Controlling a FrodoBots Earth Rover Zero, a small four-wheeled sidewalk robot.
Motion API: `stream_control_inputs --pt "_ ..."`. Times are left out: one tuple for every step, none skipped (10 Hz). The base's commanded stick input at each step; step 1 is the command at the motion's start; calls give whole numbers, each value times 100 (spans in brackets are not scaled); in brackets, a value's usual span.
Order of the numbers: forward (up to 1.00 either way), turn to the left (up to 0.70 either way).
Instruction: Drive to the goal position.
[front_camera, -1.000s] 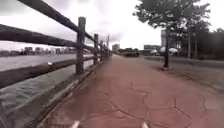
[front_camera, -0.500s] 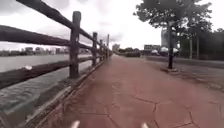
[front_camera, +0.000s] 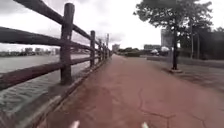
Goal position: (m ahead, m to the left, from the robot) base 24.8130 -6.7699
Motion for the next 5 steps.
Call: stream_control_inputs --pt "70 -27" --pt "70 -17" --pt "70 -6" --pt "70 -20" --pt "70 -3"
